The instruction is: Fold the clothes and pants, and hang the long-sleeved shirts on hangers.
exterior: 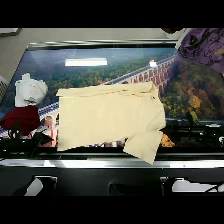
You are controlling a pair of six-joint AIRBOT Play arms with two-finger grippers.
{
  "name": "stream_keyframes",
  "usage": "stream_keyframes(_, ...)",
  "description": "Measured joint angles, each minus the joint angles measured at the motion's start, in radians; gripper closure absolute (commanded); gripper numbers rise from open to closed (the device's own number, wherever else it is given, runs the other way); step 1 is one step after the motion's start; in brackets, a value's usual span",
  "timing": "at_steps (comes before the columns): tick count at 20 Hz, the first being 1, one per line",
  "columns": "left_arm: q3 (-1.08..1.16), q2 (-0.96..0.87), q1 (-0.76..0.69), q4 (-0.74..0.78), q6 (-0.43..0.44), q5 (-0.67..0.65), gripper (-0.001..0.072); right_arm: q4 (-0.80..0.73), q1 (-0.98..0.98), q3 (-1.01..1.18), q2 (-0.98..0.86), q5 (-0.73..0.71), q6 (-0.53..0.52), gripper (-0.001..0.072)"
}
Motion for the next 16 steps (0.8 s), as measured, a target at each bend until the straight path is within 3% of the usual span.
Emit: stream_keyframes(16,-0.072,-0.161,0.005,-0.12,0.09,0.059,0.0014,0.006,0.0,0.0,0.0,0.014,0.0,0.0684)
